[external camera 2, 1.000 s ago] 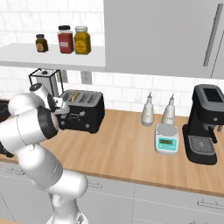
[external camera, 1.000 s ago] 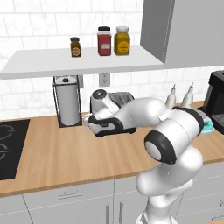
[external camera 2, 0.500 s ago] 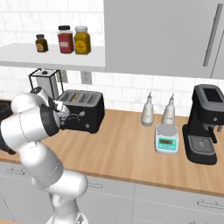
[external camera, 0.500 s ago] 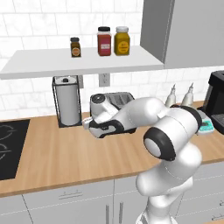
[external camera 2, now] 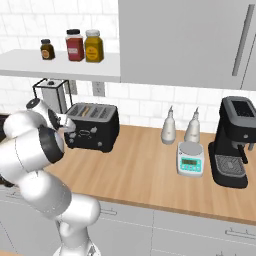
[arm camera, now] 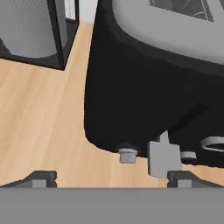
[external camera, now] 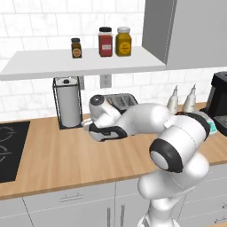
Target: Start the toaster. Once the lever pops up, take the bread to the plate on the dining counter.
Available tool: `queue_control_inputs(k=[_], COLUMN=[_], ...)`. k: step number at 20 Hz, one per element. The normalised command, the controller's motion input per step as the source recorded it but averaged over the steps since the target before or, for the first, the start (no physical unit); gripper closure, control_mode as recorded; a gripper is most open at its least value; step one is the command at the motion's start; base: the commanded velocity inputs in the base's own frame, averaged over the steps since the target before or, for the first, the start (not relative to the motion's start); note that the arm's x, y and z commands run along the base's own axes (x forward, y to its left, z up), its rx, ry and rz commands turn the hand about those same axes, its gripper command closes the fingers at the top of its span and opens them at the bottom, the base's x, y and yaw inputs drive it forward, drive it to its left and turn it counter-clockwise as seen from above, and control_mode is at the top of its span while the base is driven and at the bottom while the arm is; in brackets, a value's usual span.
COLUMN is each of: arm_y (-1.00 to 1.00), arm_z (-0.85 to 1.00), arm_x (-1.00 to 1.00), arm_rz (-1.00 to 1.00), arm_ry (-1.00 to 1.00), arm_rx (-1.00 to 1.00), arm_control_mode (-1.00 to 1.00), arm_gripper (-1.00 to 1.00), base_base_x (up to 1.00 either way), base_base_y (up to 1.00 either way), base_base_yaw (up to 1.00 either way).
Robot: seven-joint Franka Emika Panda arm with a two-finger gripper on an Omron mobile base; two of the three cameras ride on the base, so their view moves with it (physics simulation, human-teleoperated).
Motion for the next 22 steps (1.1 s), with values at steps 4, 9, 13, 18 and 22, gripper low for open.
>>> queue_control_inputs(k=[4, 9, 13, 18, 22], arm_y=[-0.03, -0.13, -0.34, -0.39, -0.45], arm_z=[0.58, 0.92, 1.00, 0.95, 0.67], arm_x=[-0.56, -0.22, 0.00, 0.00, -0.03], arm_rz=[0.00, -0.02, -0.08, -0.08, -0.08], arm_ry=[-0.24, -0.13, 0.02, 0.07, 0.02], arm_rx=[0.01, 0.06, 0.14, 0.11, 0.03], arm_control_mode=[-1.00, -1.00, -1.00, -1.00, -1.00], arm_gripper=[-1.00, -1.00, -1.00, -1.00, -1.00], base_base_x=[0.00, 0.00, 0.00, 0.00, 0.00], base_base_y=[0.00, 0.00, 0.00, 0.00, 0.00], base_base_yaw=[0.00, 0.00, 0.00, 0.00, 0.00])
